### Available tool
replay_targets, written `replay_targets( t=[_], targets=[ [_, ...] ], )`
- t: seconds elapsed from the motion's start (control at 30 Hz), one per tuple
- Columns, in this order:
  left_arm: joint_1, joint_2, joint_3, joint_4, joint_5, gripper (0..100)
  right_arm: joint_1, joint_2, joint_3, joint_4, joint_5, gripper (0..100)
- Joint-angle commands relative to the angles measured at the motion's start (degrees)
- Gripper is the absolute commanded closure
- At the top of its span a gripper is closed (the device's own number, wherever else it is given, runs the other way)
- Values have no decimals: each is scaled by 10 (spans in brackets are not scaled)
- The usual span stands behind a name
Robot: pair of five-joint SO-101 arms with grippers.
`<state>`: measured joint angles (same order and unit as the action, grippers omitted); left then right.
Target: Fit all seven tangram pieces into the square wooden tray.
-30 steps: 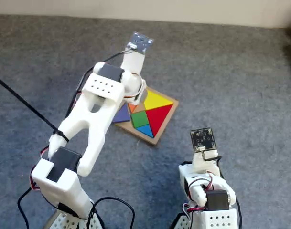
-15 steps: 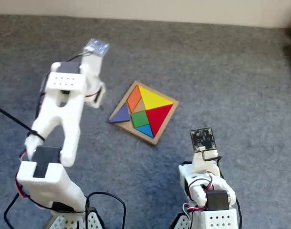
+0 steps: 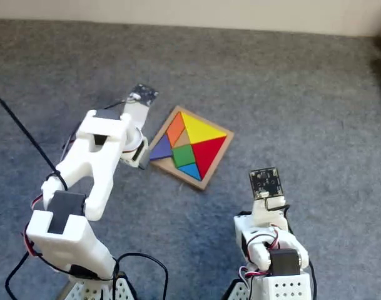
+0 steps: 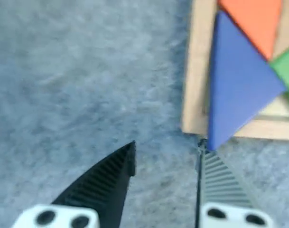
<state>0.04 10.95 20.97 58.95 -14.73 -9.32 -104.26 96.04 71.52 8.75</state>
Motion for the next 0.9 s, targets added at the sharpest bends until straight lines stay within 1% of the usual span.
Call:
replay_targets(
  t=[0.0, 0.2, 0.47, 0.63, 0.73, 0.87],
  targets=[
    [29, -6, -23, -13, 43, 787, 5, -19, 82, 6, -3, 981],
    [53, -6, -72, -13, 70, 787, 5, -19, 82, 6, -3, 981],
    [131, -6, -157, -12, 98, 787, 5, -19, 82, 6, -3, 981],
    [177, -1, -208, -14, 98, 787, 5, -19, 82, 6, -3, 981],
    [197, 41, -245, -13, 98, 787, 5, -19, 82, 6, -3, 981],
    [195, 111, -300, -9, 99, 787, 5, -19, 82, 6, -3, 981]
  ],
)
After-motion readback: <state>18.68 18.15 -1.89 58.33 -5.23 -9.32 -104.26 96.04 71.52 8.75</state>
